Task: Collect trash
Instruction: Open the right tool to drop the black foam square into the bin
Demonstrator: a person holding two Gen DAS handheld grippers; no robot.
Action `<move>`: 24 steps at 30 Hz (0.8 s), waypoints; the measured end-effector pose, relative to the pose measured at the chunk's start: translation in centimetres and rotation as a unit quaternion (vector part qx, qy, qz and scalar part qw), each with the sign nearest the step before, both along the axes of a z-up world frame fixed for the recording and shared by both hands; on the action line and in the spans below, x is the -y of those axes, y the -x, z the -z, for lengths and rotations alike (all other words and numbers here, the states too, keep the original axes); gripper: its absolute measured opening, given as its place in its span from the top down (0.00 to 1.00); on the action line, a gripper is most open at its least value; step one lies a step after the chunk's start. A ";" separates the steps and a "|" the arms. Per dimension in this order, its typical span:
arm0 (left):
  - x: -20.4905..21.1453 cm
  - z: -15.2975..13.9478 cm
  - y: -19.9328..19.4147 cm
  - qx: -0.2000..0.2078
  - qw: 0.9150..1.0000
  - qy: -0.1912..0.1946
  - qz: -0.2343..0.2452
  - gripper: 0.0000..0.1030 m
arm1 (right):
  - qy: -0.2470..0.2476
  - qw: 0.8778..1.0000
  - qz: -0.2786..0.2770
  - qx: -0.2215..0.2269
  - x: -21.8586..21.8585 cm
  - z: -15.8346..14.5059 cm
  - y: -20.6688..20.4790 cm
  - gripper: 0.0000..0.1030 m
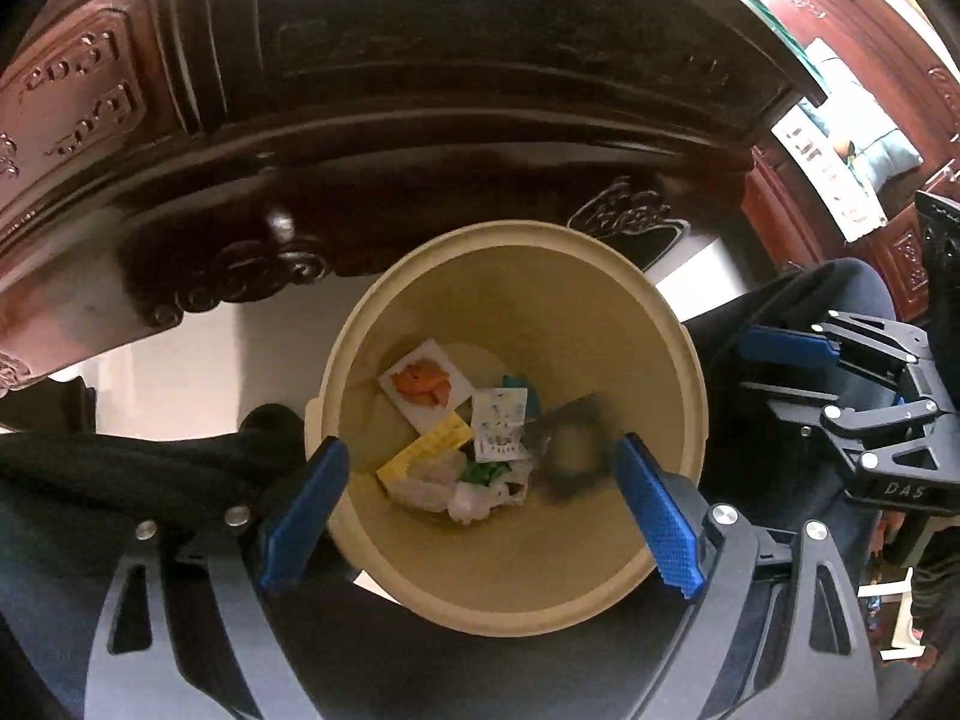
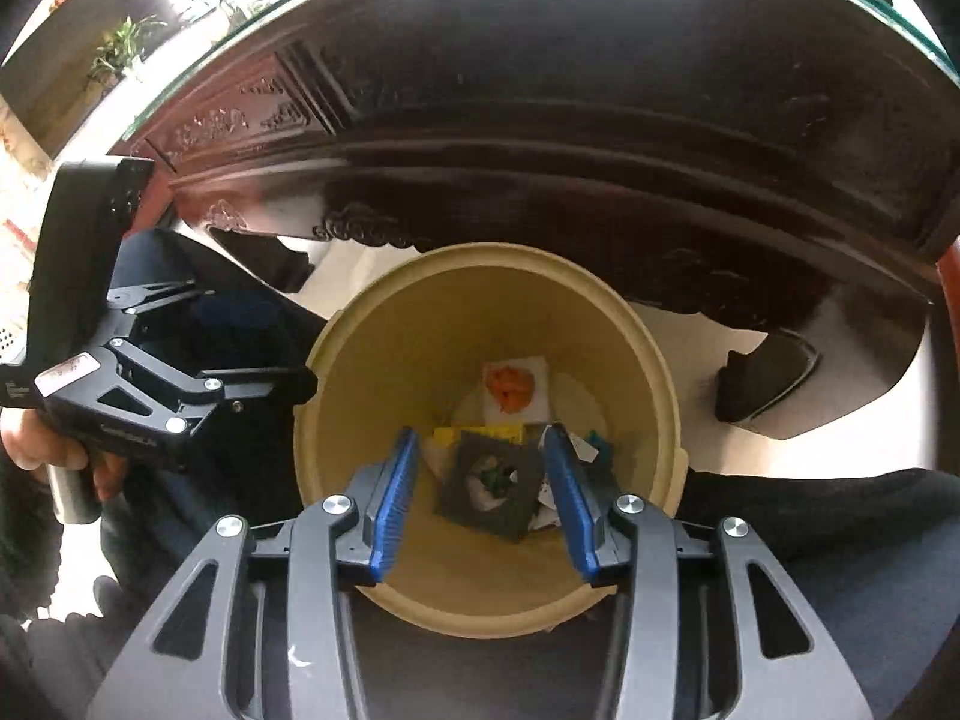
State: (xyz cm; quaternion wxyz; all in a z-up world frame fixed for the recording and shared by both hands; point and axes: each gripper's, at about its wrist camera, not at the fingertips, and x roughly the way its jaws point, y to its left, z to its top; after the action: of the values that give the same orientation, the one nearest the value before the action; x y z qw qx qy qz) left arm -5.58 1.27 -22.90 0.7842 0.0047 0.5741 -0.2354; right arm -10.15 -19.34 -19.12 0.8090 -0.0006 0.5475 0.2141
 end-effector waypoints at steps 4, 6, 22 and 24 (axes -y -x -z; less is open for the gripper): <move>0.4 0.5 -0.3 -0.006 1.000 -0.003 0.003 0.13 | -0.001 1.000 0.002 -0.010 0.0 0.6 -0.2 0.58; 0.6 0.6 -0.5 -0.009 1.000 -0.002 0.004 0.13 | 0.000 1.000 0.003 -0.011 0.0 0.8 -0.3 0.58; 1.9 -7.6 -1.5 0.108 0.994 -0.004 0.002 0.13 | -0.007 0.999 0.004 0.051 0.2 -4.4 -1.9 0.58; 1.7 -10.4 -2.1 0.140 0.990 0.007 -0.013 0.11 | -0.008 0.996 0.010 0.093 0.2 -7.4 -2.5 0.55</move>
State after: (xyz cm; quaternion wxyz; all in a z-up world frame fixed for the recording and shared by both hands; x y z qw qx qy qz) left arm -3.52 -0.45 -12.45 0.8600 0.0245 0.4571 -0.2258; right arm -7.64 -19.51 -11.77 0.8587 -0.0086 0.4678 0.2092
